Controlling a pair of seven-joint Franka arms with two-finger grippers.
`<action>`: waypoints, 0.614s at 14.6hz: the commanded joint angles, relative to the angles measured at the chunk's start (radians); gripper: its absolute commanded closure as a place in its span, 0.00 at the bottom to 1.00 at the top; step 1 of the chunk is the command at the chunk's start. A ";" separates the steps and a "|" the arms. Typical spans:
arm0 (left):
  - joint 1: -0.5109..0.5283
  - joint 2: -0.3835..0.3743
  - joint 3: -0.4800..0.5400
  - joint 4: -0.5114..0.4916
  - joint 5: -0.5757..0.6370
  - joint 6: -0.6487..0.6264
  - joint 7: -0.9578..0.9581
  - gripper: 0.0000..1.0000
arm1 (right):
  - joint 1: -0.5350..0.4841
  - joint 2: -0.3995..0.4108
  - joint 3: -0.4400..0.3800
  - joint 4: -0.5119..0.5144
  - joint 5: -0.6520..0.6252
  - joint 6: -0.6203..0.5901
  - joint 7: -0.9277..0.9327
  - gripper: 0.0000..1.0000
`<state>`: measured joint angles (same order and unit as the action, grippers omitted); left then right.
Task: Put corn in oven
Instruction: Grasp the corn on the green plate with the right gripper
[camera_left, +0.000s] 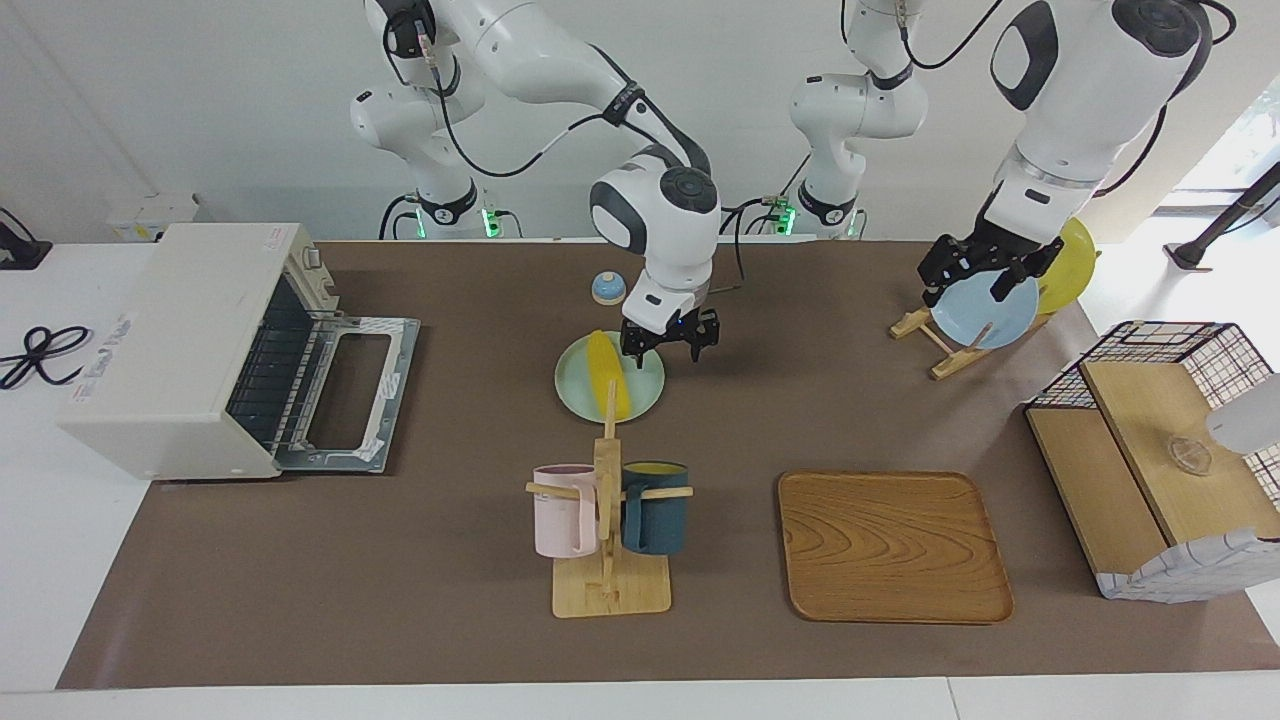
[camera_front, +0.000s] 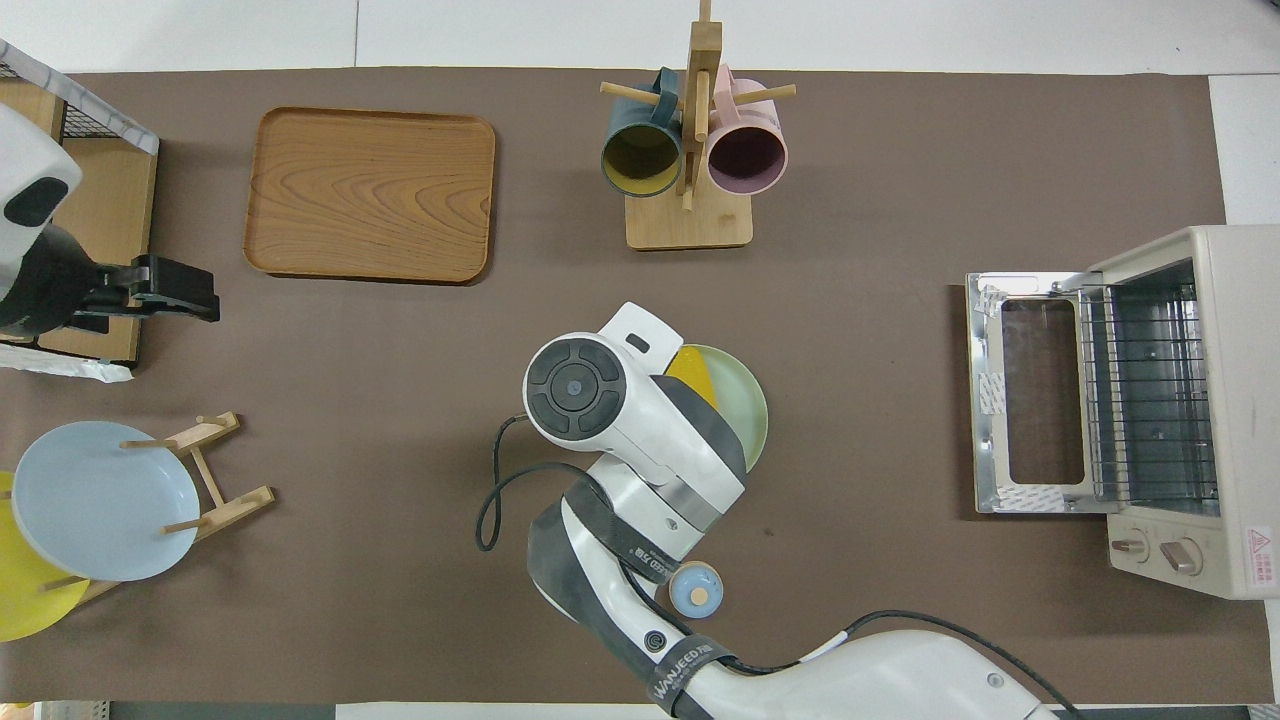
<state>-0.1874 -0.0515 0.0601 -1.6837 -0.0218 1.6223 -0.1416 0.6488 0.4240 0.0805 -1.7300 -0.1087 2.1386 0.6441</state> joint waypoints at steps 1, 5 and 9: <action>0.016 -0.053 -0.013 -0.002 0.022 -0.091 0.023 0.00 | -0.008 -0.011 -0.001 -0.042 -0.025 0.041 0.016 0.36; 0.016 -0.077 -0.014 -0.021 0.020 -0.102 0.023 0.00 | -0.008 -0.024 0.001 -0.101 -0.022 0.102 0.019 0.51; 0.014 -0.070 -0.017 -0.014 0.017 -0.082 0.027 0.00 | -0.006 -0.028 0.007 -0.126 -0.019 0.129 0.048 0.51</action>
<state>-0.1872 -0.1130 0.0545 -1.6861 -0.0208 1.5245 -0.1337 0.6485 0.4276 0.0781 -1.8135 -0.1111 2.2448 0.6603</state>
